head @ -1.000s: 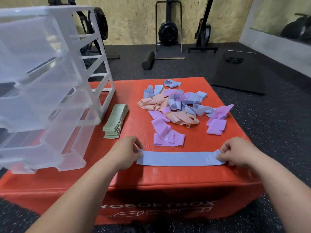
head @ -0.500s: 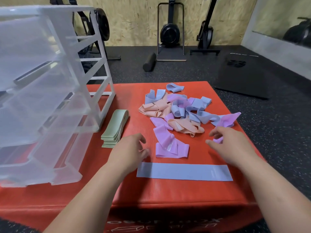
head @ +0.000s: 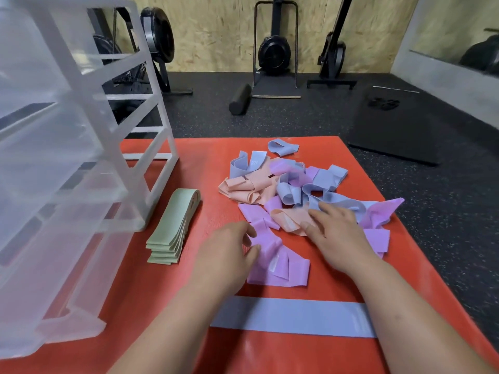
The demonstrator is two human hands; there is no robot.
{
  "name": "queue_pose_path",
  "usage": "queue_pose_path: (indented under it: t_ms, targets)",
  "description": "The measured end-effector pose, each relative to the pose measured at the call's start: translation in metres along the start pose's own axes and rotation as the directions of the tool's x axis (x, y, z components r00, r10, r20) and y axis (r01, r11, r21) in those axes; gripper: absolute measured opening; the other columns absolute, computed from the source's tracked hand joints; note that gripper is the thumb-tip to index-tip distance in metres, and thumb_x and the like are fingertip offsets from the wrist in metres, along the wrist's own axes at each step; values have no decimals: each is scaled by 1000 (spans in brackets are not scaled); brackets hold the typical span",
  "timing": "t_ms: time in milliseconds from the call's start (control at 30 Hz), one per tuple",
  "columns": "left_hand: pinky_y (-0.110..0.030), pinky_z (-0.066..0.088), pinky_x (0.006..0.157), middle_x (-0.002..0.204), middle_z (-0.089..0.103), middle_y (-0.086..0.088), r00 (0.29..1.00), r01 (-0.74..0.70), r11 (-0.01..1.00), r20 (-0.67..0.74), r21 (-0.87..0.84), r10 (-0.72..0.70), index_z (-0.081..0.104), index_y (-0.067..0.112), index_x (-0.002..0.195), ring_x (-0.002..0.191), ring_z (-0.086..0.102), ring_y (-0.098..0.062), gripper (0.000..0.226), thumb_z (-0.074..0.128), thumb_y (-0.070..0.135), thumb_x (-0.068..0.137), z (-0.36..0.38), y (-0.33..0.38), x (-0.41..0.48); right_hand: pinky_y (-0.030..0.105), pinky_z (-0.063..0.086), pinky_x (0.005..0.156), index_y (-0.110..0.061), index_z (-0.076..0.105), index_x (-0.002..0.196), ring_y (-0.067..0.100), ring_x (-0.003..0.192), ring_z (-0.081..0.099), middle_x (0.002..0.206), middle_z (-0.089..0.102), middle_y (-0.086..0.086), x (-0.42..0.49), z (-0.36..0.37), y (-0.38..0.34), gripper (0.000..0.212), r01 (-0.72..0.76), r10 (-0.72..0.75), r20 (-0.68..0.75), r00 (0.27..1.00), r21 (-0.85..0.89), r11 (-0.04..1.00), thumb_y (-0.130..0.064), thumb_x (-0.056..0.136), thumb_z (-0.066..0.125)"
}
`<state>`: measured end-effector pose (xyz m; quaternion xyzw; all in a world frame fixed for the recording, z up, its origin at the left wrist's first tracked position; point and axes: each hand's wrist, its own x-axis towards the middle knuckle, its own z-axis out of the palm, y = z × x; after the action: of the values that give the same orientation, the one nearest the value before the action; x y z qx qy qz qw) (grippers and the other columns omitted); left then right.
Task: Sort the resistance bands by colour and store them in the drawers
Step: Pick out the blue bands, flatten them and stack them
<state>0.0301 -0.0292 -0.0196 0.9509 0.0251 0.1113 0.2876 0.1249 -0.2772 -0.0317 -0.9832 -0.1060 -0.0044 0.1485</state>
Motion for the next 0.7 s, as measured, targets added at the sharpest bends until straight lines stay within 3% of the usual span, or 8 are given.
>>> queue_pose_path:
  t_ms: [167, 333, 433, 533, 633, 700]
  targets:
    - [-38, 55, 82, 95, 67, 16, 1000, -17, 1000, -3, 10, 17, 66, 35, 114, 86, 65, -11, 22, 68, 38, 92, 0, 5, 0, 49, 36, 115, -29, 57, 145, 30, 139, 37, 155, 50, -7, 2, -3, -2, 56, -28, 30, -43, 999, 47, 999, -59, 103, 36]
    - [-38, 55, 82, 94, 67, 17, 1000, -10, 1000, -10, -3, 10, 66, 36, 113, 88, 65, -11, 20, 68, 38, 93, -4, 10, -4, 40, 46, 92, -25, 75, 116, 25, 114, 56, 116, 74, -4, -12, -31, -9, 22, 30, 36, -397, 917, 159, 987, -29, 95, 70]
    - [-38, 56, 81, 94, 68, 16, 1000, -11, 1000, -18, -17, 10, 67, 35, 112, 86, 66, -10, 19, 68, 37, 93, -9, 13, -8, 31, 38, 75, -31, 74, 97, 19, 95, 62, 93, 74, -8, -24, -50, -8, 16, 45, 85, -546, 833, 220, 974, -19, 87, 77]
    - [-38, 56, 79, 93, 69, 15, 999, -23, 999, -40, -27, 22, 67, 35, 111, 83, 66, -9, 18, 67, 36, 93, -14, 15, -12, 23, 38, 79, -30, 69, 112, 14, 89, 63, 97, 71, -6, -38, -72, -11, 29, 157, 136, -647, 750, 374, 914, -16, 88, 76]
    - [-38, 55, 77, 90, 70, 15, 997, -30, 999, -76, -39, 27, 68, 34, 109, 81, 66, -9, 16, 67, 35, 94, -18, 18, -15, 35, 50, 89, -26, 73, 116, 19, 93, 62, 99, 69, -9, -52, -88, -10, 26, 214, 135, -724, 676, 369, 905, -15, 92, 74]
    - [-38, 55, 77, 90, 70, 16, 996, -28, 999, -83, -43, 25, 68, 34, 109, 81, 66, -8, 15, 66, 34, 94, -20, 21, -16, 41, 50, 85, -27, 76, 105, 25, 96, 58, 96, 72, -7, -56, -88, 0, 18, 127, 134, -693, 709, 313, 941, -15, 92, 72]
